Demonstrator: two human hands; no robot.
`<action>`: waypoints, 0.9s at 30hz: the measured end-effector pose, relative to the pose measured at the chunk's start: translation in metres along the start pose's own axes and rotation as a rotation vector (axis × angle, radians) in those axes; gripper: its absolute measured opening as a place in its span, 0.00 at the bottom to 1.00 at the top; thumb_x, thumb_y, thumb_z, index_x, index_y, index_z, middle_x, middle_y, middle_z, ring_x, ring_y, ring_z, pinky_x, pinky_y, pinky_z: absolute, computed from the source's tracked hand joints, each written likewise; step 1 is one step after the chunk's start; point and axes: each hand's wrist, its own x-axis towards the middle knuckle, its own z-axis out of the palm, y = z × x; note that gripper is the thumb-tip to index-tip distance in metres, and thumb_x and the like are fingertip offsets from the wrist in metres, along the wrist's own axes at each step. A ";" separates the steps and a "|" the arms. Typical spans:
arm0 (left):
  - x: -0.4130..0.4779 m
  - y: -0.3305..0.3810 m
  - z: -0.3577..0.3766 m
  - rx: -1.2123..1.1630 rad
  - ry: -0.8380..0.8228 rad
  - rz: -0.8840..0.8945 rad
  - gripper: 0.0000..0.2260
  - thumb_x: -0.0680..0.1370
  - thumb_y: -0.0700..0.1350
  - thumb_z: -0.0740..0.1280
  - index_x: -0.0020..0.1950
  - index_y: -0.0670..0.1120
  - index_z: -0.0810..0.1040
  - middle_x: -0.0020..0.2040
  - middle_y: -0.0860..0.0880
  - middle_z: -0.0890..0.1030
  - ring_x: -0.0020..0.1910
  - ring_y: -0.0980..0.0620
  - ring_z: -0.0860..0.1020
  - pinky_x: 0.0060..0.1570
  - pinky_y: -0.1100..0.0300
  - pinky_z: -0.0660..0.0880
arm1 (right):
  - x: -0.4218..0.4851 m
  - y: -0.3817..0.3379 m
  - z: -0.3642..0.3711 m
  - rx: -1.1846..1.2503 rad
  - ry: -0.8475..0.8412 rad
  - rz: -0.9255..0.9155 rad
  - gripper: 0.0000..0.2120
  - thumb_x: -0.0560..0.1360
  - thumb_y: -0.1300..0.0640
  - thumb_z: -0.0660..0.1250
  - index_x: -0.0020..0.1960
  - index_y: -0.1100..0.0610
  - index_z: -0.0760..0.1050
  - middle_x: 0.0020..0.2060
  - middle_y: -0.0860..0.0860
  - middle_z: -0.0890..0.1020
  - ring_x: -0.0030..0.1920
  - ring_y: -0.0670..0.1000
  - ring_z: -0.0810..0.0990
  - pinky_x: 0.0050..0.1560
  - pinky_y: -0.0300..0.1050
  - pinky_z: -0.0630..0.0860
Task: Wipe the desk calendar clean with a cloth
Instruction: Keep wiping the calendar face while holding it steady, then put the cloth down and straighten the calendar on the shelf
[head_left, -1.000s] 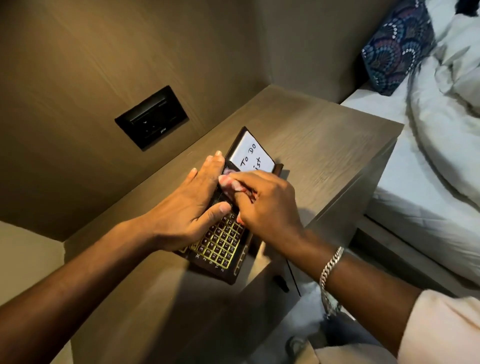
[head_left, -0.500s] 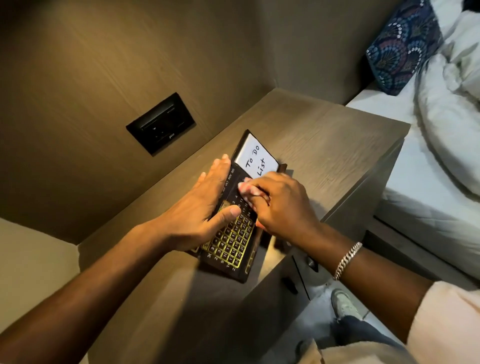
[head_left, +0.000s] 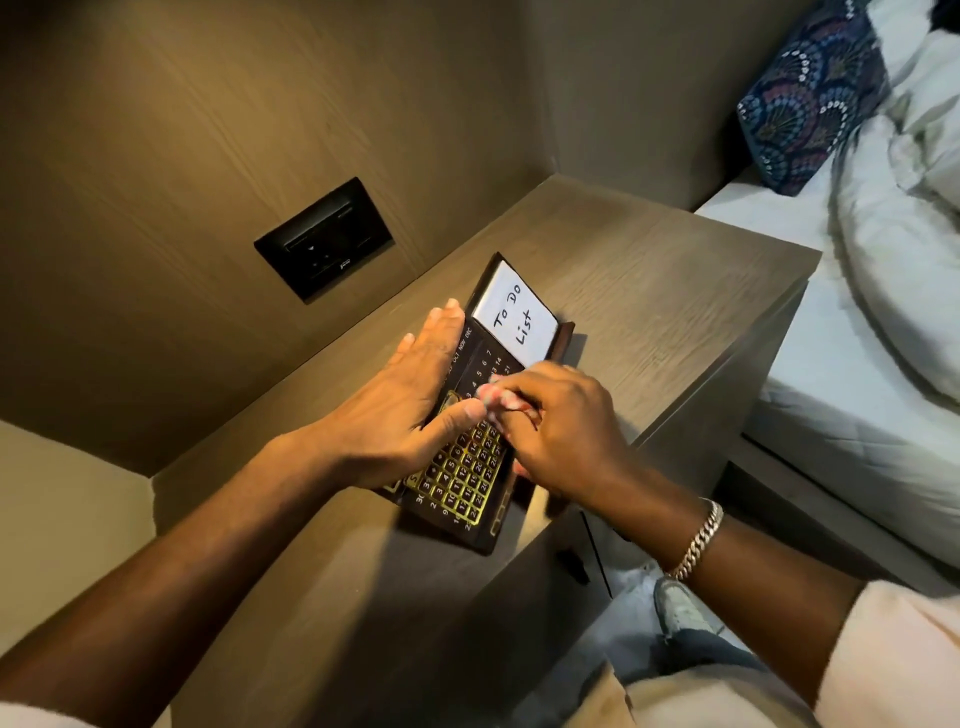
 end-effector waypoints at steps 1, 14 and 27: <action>0.000 0.000 0.000 0.005 -0.003 -0.001 0.43 0.72 0.74 0.46 0.77 0.53 0.33 0.79 0.52 0.34 0.77 0.60 0.34 0.76 0.54 0.37 | -0.003 -0.003 0.001 0.050 -0.007 -0.040 0.13 0.75 0.57 0.67 0.58 0.52 0.81 0.51 0.51 0.83 0.52 0.51 0.78 0.52 0.50 0.77; 0.003 0.000 0.002 0.000 0.003 -0.006 0.42 0.72 0.73 0.45 0.77 0.52 0.34 0.79 0.52 0.35 0.77 0.61 0.35 0.73 0.62 0.35 | 0.009 0.005 -0.007 -0.002 0.017 0.014 0.12 0.75 0.57 0.66 0.57 0.53 0.82 0.52 0.52 0.84 0.53 0.53 0.80 0.53 0.53 0.78; 0.007 0.009 -0.013 0.313 -0.033 -0.132 0.34 0.74 0.68 0.35 0.75 0.56 0.30 0.78 0.54 0.34 0.74 0.59 0.29 0.72 0.48 0.26 | 0.068 0.037 -0.081 1.263 -0.296 0.361 0.18 0.66 0.61 0.74 0.56 0.58 0.82 0.40 0.52 0.86 0.35 0.47 0.83 0.33 0.38 0.79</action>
